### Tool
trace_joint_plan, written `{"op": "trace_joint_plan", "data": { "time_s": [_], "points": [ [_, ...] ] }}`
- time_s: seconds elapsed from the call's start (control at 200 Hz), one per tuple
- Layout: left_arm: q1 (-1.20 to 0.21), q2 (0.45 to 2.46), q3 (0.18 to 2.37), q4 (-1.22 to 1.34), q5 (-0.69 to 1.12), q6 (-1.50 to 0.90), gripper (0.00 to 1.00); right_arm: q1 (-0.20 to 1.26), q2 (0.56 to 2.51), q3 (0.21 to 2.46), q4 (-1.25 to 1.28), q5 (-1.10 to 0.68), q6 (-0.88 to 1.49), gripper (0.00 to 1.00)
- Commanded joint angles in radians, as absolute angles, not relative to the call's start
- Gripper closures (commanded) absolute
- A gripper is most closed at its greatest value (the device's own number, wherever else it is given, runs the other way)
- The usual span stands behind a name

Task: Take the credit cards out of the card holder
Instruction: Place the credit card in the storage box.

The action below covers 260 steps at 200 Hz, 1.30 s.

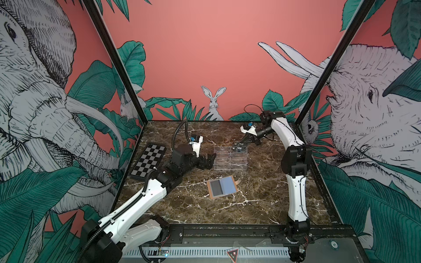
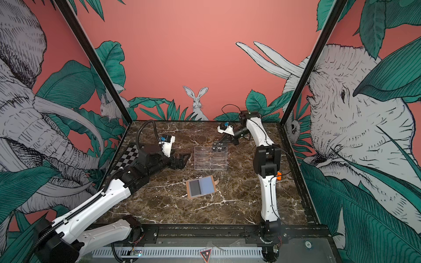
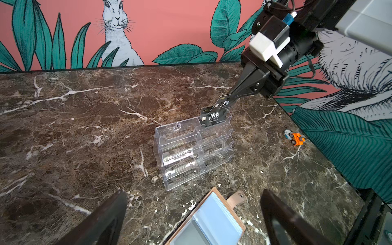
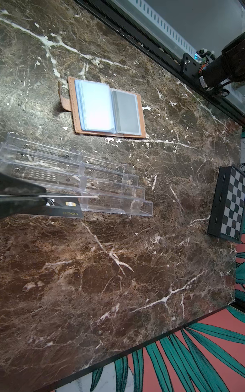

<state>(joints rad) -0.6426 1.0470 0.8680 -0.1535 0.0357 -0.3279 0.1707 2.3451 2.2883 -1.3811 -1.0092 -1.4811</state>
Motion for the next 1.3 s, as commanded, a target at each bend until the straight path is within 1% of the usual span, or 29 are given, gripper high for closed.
{"op": "trace_joint_plan", "data": {
  "time_s": [0.0, 0.505, 1.295],
  "points": [
    [-0.641, 1.026, 0.883, -0.139, 0.034, -0.317, 0.01, 0.178, 2.362, 2.309, -1.398, -1.006, -1.444, 1.00],
    [-0.641, 1.016, 0.858, -0.131, 0.042, -0.330, 0.01, 0.196, 2.390, 2.315, -1.344, -0.954, -1.356, 1.00],
    [-0.641, 1.013, 0.846, -0.133, 0.054, -0.341, 0.01, 0.219, 2.413, 2.307, -1.323, -0.906, -1.302, 1.00]
  ]
}}
